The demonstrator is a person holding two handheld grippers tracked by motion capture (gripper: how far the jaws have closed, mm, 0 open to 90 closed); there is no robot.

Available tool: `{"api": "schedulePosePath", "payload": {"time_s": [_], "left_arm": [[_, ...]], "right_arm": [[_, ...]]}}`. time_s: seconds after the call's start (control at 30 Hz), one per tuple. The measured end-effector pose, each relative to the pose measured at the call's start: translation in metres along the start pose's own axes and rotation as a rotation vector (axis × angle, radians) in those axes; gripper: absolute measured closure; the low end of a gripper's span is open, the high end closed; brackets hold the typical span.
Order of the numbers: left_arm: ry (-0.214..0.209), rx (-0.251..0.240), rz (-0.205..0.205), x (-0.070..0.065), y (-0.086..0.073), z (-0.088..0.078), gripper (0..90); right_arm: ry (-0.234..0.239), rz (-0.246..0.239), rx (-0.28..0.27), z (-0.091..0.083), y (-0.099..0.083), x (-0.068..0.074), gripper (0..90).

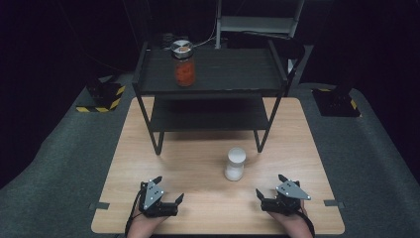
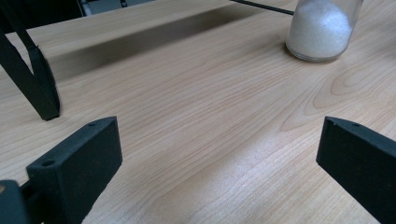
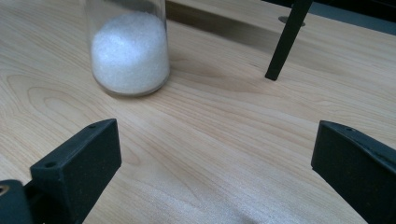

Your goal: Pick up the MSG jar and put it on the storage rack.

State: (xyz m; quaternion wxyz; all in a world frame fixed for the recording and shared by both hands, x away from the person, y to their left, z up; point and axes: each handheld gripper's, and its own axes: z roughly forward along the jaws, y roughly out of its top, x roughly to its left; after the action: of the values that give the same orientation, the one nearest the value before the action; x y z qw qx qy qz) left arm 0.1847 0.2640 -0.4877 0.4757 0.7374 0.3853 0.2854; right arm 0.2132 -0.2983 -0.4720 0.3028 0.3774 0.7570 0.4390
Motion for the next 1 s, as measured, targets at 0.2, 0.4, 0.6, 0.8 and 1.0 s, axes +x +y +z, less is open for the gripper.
{"api": "schedulePosePath", "payload": {"time_s": [0.2, 0.4, 0.6, 0.8, 1.0], "left_arm": [[-0.002, 0.008, 0.008, -0.0007, 0.0011, 0.0003, 0.5], [-0.006, 0.019, 0.035, -0.0017, 0.0030, 0.0005, 0.4], [-0.010, 0.015, 0.031, -0.0007, 0.0023, 0.0004, 0.4], [-0.009, 0.015, 0.021, 0.0006, 0.0025, 0.0004, 0.4], [-0.014, 0.015, 0.030, 0.0006, 0.0024, 0.0005, 0.4]], "right_arm": [[-0.001, 0.020, -0.002, 0.0000, -0.0004, -0.0017, 0.7], [-0.003, 0.009, -0.003, -0.0003, -0.0006, -0.0005, 0.5], [0.004, -0.004, -0.009, -0.0012, -0.0017, 0.0000, 0.5], [0.000, -0.009, -0.006, -0.0019, -0.0015, 0.0019, 0.5], [-0.006, -0.016, -0.028, -0.0071, -0.0013, 0.0049, 0.7]]}}
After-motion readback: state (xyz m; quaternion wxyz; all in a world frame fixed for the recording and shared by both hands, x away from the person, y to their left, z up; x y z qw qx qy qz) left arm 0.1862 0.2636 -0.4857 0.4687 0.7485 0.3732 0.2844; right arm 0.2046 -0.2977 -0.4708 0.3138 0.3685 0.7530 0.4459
